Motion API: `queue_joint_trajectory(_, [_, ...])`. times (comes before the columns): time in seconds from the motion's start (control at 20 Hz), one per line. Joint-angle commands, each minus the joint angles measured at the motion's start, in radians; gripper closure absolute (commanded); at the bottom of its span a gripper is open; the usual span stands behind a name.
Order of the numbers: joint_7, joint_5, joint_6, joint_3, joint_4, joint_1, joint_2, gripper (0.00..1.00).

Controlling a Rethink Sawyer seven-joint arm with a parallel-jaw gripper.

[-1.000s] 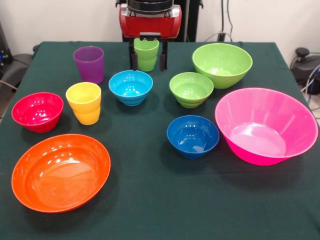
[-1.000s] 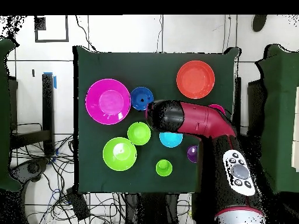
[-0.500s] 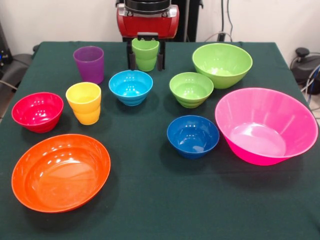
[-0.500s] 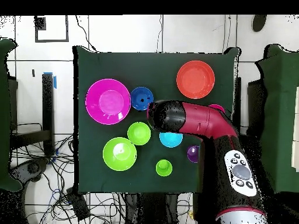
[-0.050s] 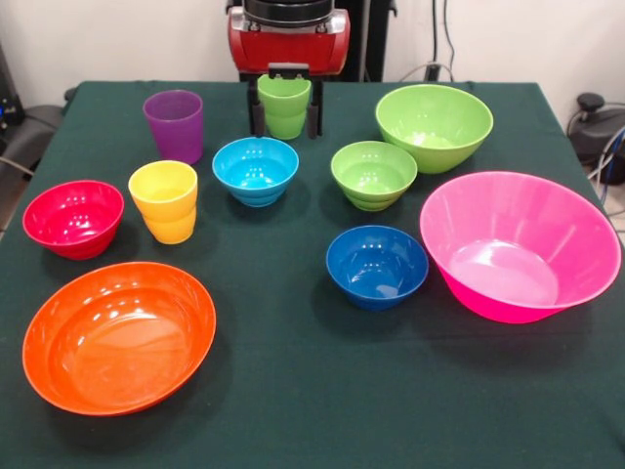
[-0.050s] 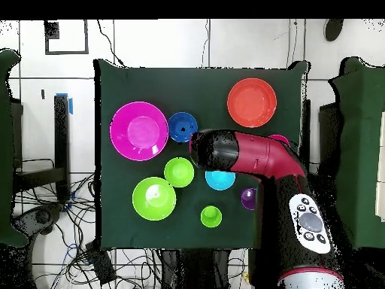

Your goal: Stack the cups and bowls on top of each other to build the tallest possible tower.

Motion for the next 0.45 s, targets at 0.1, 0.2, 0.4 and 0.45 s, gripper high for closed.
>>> queue_joint_trajectory(0.1, [0.038, -0.007, 0.082, 0.055, 0.05, 0.028, -0.013, 0.0])
queue_joint_trajectory(0.2, [0.037, -0.005, 0.083, 0.058, 0.046, 0.028, -0.009, 0.0])
queue_joint_trajectory(0.4, [0.022, -0.006, 0.092, 0.064, 0.046, 0.02, -0.007, 0.0])
queue_joint_trajectory(0.45, [0.015, -0.005, 0.101, 0.068, 0.043, 0.016, -0.004, 0.0])
